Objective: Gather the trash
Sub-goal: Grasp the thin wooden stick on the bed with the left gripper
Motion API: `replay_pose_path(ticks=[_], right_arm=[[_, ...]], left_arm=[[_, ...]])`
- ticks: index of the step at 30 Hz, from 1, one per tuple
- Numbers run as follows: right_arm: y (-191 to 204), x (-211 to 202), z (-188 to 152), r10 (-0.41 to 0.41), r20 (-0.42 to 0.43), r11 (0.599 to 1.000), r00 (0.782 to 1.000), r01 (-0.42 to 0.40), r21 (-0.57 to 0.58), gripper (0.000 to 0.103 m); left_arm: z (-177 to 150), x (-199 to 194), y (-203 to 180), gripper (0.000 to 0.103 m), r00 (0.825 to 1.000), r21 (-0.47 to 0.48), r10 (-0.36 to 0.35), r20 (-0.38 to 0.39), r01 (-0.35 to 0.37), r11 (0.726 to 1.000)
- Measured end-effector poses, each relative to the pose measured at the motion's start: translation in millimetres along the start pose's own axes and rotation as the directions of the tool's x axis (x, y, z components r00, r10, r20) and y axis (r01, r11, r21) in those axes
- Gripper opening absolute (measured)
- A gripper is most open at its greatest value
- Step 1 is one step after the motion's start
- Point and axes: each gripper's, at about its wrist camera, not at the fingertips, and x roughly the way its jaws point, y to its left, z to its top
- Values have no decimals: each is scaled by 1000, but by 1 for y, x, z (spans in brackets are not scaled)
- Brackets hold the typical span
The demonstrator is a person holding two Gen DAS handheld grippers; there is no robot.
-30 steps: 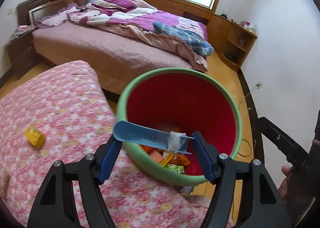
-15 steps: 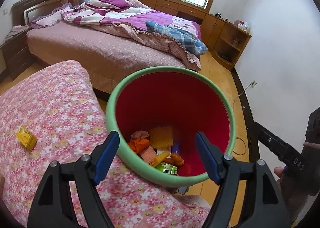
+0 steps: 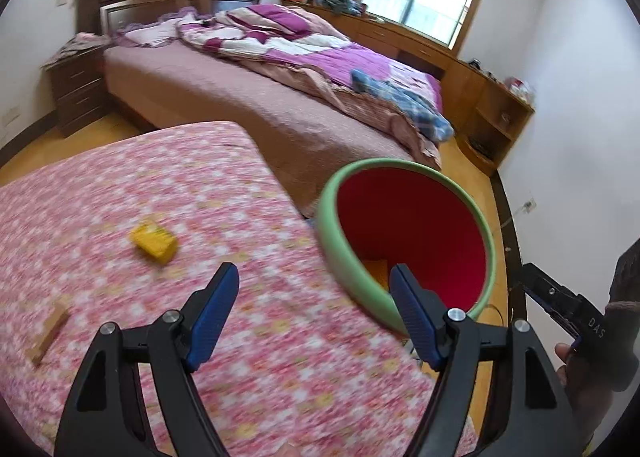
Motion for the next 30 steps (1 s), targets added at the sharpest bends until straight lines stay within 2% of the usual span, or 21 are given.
replay_pose_path(ticks=[9,14,17,24,30], right_arm=[[37,-14,-14,32,-13,998,999,-33,-50,71],[59,-17,-23,54,-33,994,998,-57,-90,71],[70,-17,-27,60,-45,992,997,-64,-108,71],[92,-11,-39,58,-83,987,995,-70,-145,71],[108,-4,-52,56,-126,980,991,-78,-184,71]], left_arm=[[-10,-38,56,77,992,-77,123,24,-120,990],[-16,-54,86,77,983,-74,185,19,-183,980],[-22,-56,108,77,977,-63,212,-17,-212,975],[-38,-49,151,77,945,-52,318,-78,-322,945],[-49,-33,179,67,925,-72,354,-136,-366,928]])
